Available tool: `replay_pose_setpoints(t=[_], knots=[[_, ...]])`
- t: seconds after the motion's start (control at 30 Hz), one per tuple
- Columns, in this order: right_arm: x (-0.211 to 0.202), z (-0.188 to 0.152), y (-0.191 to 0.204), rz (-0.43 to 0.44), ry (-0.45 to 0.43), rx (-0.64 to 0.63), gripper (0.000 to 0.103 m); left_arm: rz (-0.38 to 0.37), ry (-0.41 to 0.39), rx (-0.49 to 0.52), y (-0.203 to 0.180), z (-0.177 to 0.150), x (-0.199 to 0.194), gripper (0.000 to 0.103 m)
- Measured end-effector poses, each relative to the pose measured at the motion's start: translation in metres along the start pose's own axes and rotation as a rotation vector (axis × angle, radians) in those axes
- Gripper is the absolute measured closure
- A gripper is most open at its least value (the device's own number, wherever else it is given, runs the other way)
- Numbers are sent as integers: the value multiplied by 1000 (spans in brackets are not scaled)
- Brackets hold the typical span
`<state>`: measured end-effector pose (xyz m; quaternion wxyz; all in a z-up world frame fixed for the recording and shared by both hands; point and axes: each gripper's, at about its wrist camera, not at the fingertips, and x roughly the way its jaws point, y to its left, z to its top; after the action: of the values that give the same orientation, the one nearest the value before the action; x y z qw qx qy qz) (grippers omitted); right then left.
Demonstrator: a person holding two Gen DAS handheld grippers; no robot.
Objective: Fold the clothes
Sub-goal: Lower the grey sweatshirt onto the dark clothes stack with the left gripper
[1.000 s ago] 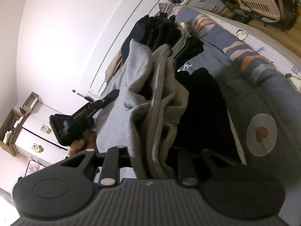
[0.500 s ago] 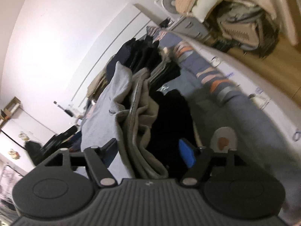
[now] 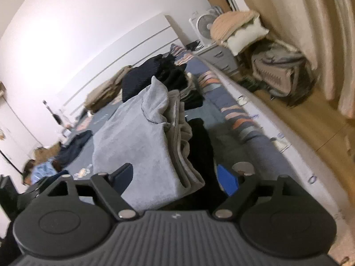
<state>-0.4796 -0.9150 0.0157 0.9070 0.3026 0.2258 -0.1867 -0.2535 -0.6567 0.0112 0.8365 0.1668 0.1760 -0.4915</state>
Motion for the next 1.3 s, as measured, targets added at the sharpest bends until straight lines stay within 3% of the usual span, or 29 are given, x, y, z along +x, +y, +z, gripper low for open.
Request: replay_pose_setpoints(t=[0.33, 0.57, 0.7, 0.83, 1.3], knots=[[-8, -9, 23, -97, -15, -88, 17, -70, 19, 14, -32, -26, -16, 3], [-13, -18, 32, -147, -66, -101, 16, -98, 110, -69, -34, -41, -9, 54], [-15, -21, 26, -109, -75, -42, 16, -92, 105, -40, -38, -45, -10, 64], [-12, -22, 28, -137, -70, -76, 16, -68, 94, -7, -42, -47, -8, 76], [23, -24, 15, -148, -40, -30, 16, -37, 113, 103, -58, -55, 2, 76]])
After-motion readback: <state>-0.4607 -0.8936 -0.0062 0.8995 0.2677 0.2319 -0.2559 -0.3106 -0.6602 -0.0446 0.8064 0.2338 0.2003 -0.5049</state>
